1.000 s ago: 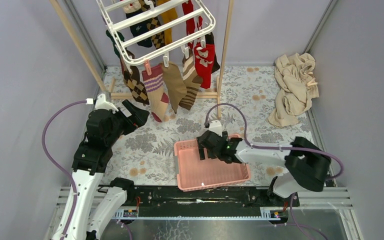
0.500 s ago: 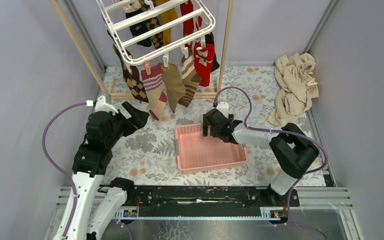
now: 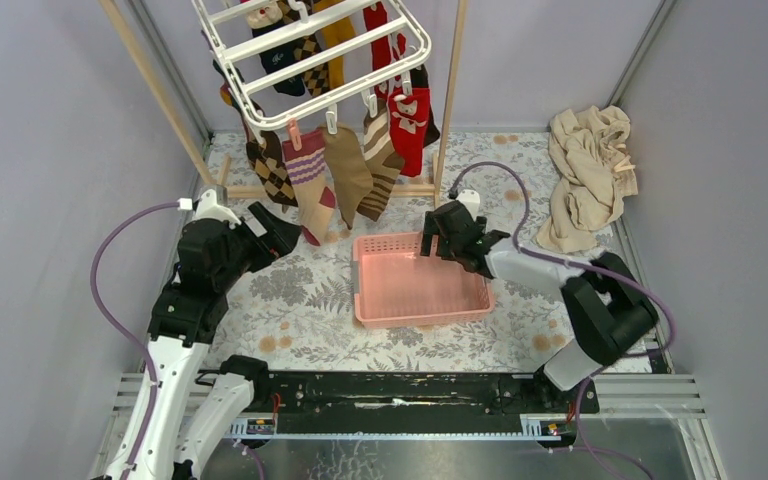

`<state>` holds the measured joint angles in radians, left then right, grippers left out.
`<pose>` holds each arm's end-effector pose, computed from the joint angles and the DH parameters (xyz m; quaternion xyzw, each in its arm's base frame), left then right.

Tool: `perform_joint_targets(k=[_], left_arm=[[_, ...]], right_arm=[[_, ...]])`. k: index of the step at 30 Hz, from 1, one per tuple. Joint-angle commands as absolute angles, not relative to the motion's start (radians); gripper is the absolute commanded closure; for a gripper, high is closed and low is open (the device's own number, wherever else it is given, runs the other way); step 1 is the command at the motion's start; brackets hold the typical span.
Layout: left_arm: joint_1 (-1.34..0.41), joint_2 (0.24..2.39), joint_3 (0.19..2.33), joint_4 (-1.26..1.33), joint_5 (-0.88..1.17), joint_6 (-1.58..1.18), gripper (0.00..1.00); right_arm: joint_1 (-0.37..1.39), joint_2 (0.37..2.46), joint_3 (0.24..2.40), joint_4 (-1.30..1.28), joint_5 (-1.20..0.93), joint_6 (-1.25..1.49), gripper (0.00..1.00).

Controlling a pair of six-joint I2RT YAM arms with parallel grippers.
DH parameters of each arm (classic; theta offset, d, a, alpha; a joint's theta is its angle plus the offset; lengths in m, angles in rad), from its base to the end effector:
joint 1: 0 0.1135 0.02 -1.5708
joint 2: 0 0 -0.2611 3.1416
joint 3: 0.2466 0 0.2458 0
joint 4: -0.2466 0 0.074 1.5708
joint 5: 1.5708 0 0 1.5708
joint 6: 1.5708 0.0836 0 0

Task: Remove the socks clipped to the hanger
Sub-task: Move the bin to the center of the board.

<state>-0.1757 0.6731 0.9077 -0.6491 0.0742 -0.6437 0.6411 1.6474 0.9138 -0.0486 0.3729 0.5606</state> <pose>0.1740 -0.0372 0.3267 -0.1743 0.8188 -0.2460 0.4885 0.3107 0.1938 0.1518 0.0347 0.9094 0.0722 0.4081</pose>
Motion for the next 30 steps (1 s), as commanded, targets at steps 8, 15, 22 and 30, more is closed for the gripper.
perform_joint_targets(k=[8, 15, 22, 30], left_arm=[[-0.172, 0.627, 0.770, -0.460, 0.144, -0.643, 0.01], [-0.173, 0.630, 0.624, -0.274, 0.112, -0.648, 0.01], [-0.183, 0.693, 0.602, -0.178, 0.081, -0.689, 0.01], [-0.205, 0.644, 0.668, -0.353, -0.041, -0.708, 0.01]], right_arm=[[0.645, 1.214, 0.854, -0.017, -0.054, 0.396, 0.10], [0.645, 1.166, 0.880, -0.030, -0.152, 0.403, 0.11], [0.667, 1.197, 0.849, 0.116, -0.327, 0.445, 0.15], [0.839, 1.362, 0.928, 0.330, -0.323, 0.458, 0.21]])
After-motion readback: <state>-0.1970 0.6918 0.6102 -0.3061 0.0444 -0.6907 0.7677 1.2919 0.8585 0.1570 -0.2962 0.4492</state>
